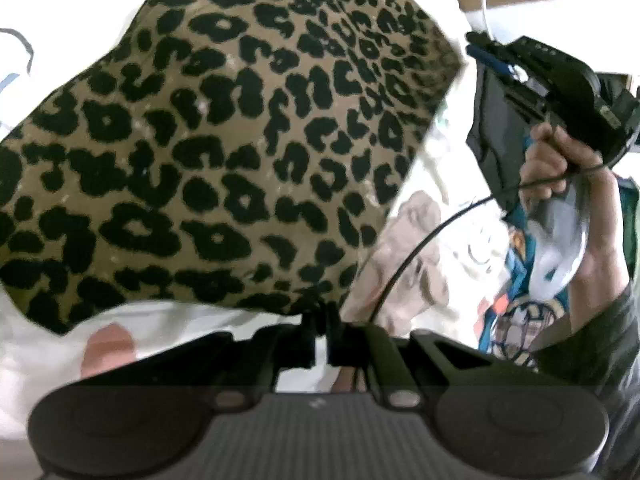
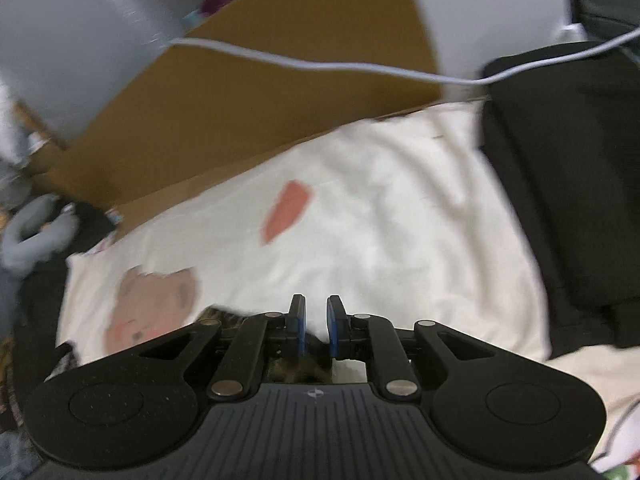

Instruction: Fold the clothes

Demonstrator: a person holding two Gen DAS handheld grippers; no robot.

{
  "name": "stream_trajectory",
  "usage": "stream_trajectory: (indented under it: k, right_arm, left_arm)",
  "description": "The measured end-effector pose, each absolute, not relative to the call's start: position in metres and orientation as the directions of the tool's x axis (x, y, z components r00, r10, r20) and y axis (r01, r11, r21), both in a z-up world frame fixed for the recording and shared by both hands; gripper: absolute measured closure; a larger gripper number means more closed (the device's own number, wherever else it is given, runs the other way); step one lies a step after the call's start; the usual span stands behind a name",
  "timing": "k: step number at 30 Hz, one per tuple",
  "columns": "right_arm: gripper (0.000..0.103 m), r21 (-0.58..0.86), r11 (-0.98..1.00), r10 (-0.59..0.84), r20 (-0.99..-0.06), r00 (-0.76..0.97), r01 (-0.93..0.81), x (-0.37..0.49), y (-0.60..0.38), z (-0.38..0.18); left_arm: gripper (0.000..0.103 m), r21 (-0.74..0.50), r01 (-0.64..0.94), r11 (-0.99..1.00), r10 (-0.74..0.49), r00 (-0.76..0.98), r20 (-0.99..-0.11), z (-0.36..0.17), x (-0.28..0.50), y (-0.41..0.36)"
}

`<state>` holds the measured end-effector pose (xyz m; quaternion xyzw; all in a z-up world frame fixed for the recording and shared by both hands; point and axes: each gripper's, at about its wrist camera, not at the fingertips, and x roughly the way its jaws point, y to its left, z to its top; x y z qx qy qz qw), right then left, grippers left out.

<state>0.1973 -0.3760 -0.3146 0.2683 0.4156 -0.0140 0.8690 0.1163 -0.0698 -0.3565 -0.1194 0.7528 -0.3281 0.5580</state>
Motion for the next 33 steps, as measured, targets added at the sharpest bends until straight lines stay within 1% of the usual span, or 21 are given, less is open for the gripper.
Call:
stream_trajectory:
  k: [1,2,3,4,5,9,12,13,19,26,31,33]
  right_arm:
    - [0.089,0.472,0.844,0.206,-0.725,0.658,0.255,0.194,-0.38,-0.316]
    - [0.084,0.488,0.832,0.214,-0.719,0.661,0.262,0.191,-0.384,-0.317]
    - [0.079,0.497,0.826,0.219,-0.717,0.661,0.266,0.188,-0.385,-0.318]
    - [0.07,0.501,0.824,0.222,-0.717,0.66,0.267,0.185,-0.385,-0.319]
    - [0.067,0.504,0.822,0.227,-0.719,0.657,0.267,0.182,-0.385,-0.32]
    - [0.066,0.517,0.815,0.252,-0.724,0.642,0.263,0.169,-0.377,-0.324]
    - [0.061,0.523,0.813,0.266,-0.725,0.636,0.255,0.158,-0.371,-0.325]
    - [0.057,0.523,0.814,0.269,-0.725,0.634,0.253,0.154,-0.37,-0.325]
    - [0.057,0.533,0.806,0.286,-0.732,0.618,0.259,0.132,-0.367,-0.329]
    - [0.057,0.545,0.783,0.296,-0.75,0.591,0.299,0.117,-0.368,-0.344]
    - [0.057,0.547,0.779,0.309,-0.76,0.571,0.306,0.111,-0.362,-0.351]
    - [0.057,0.55,0.775,0.315,-0.763,0.565,0.311,0.109,-0.36,-0.354]
  left_arm:
    - [0.1,-0.624,0.191,0.758,-0.538,-0.356,-0.764,-0.356,0.116,-0.069]
    - [0.1,-0.625,0.204,0.753,-0.537,-0.357,-0.764,-0.353,0.116,-0.07]
    - [0.098,-0.629,0.218,0.746,-0.538,-0.358,-0.763,-0.349,0.117,-0.071]
    - [0.096,-0.632,0.233,0.739,-0.539,-0.358,-0.763,-0.344,0.118,-0.073]
    - [0.094,-0.635,0.247,0.732,-0.54,-0.358,-0.762,-0.34,0.118,-0.074]
    - [0.094,-0.645,0.303,0.701,-0.542,-0.36,-0.759,-0.323,0.121,-0.08]
    - [0.093,-0.638,0.352,0.685,-0.554,-0.316,-0.77,-0.309,0.13,-0.078]
    - [0.093,-0.631,0.368,0.683,-0.558,-0.294,-0.776,-0.306,0.135,-0.074]
    - [0.093,-0.566,0.411,0.715,-0.567,-0.134,-0.813,-0.297,0.171,-0.063]
    - [0.091,-0.422,0.533,0.733,-0.494,-0.008,-0.869,-0.298,0.204,-0.074]
    - [0.084,-0.339,0.586,0.736,-0.477,0.093,-0.874,-0.289,0.227,-0.07]
    - [0.074,-0.309,0.61,0.73,-0.47,0.12,-0.874,-0.288,0.236,-0.073]
